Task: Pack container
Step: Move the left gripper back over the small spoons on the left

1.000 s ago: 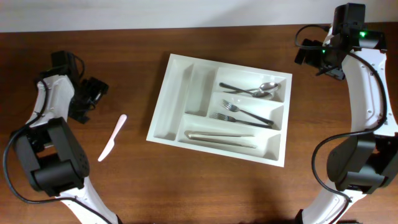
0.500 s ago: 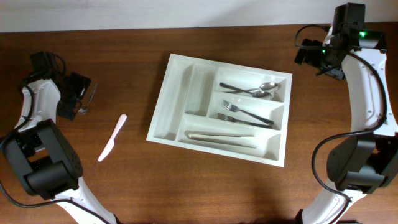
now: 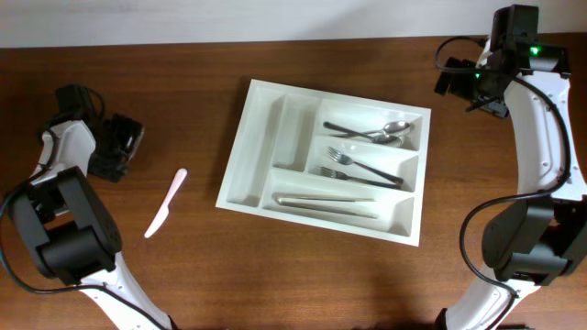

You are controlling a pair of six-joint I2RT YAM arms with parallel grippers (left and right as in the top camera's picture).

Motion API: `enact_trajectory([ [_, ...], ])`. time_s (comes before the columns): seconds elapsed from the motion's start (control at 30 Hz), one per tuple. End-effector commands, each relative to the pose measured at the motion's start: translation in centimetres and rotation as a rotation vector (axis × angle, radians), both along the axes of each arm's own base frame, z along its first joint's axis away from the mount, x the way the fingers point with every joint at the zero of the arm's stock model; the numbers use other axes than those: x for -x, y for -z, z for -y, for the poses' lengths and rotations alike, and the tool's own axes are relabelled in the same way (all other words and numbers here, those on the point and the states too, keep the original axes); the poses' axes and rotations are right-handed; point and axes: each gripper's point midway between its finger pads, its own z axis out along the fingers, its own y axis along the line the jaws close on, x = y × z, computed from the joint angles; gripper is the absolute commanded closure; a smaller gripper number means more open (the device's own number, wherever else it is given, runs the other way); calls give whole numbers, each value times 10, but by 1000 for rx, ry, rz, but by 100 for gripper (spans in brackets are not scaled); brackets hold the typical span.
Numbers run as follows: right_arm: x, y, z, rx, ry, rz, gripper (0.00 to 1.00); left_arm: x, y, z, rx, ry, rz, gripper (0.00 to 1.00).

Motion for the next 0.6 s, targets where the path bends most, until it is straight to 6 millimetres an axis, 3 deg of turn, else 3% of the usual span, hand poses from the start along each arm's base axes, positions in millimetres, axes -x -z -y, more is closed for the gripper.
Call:
enact_trajectory([
  [0.0,-2,-5,3,10,14,12,1,10,15,4,28,-18,-30,1],
  [0.37,-2,-5,3,10,15,12,1,0,12,8,56,-4,17,1],
  [0.57,-2,-5,3,10,15,12,1,0,10,9,31,85,23,1],
])
